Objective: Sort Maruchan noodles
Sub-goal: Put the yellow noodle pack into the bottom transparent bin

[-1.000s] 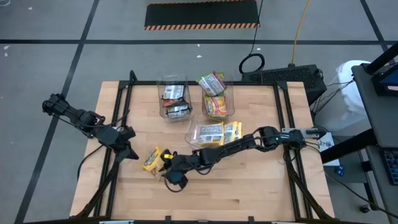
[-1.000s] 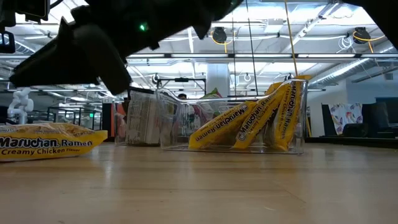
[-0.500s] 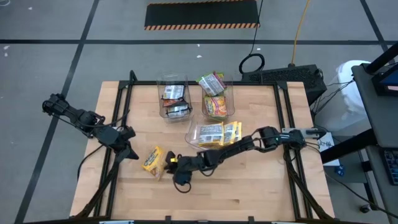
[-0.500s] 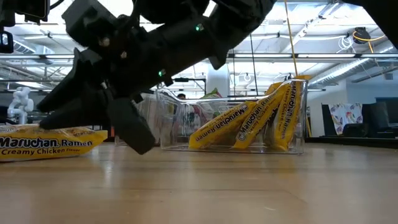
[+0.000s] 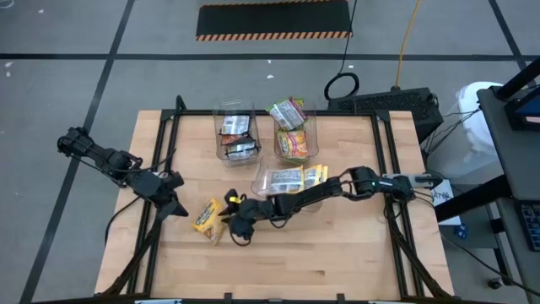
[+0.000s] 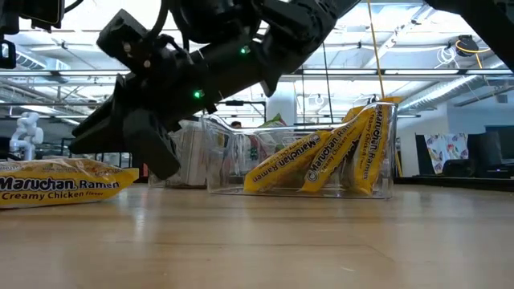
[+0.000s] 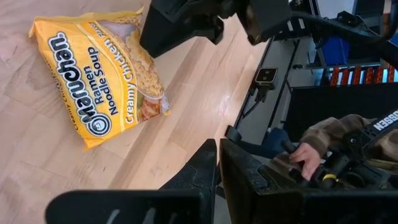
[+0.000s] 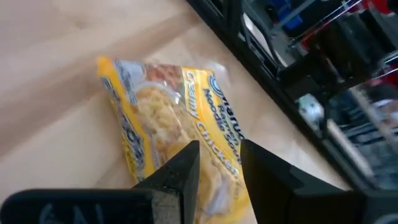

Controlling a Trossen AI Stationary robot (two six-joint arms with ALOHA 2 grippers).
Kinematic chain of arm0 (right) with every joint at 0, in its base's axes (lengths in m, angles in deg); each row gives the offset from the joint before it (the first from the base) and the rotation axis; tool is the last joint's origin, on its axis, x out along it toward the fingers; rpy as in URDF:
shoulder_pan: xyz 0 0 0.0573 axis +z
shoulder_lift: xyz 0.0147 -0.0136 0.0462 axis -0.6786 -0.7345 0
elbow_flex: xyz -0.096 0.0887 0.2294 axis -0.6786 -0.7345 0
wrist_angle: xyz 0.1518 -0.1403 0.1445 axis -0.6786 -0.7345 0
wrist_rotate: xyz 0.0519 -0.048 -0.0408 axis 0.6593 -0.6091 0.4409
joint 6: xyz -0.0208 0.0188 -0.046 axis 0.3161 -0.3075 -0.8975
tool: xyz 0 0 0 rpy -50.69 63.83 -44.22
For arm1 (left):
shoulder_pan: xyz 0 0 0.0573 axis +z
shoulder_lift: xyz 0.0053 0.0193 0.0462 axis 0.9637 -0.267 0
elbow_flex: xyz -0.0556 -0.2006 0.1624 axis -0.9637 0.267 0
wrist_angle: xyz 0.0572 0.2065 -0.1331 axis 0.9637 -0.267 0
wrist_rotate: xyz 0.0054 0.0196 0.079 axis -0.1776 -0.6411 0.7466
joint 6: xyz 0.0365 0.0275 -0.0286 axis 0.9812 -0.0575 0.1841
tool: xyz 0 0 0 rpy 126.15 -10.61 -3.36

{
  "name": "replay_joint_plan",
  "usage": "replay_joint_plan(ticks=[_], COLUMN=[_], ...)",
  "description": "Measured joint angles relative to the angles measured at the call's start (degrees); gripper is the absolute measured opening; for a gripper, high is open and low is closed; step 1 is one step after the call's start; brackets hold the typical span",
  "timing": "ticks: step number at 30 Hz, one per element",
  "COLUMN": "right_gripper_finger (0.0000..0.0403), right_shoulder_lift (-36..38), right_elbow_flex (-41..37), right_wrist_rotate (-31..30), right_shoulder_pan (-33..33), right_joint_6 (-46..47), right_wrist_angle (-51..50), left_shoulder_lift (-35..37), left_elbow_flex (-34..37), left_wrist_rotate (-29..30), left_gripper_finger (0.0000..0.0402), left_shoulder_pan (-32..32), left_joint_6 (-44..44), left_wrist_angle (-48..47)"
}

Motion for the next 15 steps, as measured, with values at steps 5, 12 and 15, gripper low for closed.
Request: replay_joint_plan(ticks=[5,12,15], right_gripper_finger=[0.011,0.011,0.011], right_shoulder_lift=[0.0,0.0,0.0], right_elbow_flex=[0.0,0.0,0.0], right_wrist_rotate=[5.31,7.0,10.64], right_shoulder_pan=[-1.29,-2.58,-3.55], right_joint_6=[8.36,12.73,16.12], right_wrist_angle=[0.2,-0.96,-2.03], left_shoulder_lift=[0.0,0.0,0.0], left_elbow_flex=[0.0,0.0,0.0], left_wrist_rotate=[-0.07,-0.07,-0.07], left_gripper_finger=[0.0026,0.0026,0.0026], left_shoulder_pan=[0.0,0.0,0.0], left_joint_6=[-0.04,-0.17,-0.17], left_wrist_angle=[0.02,0.0,0.01])
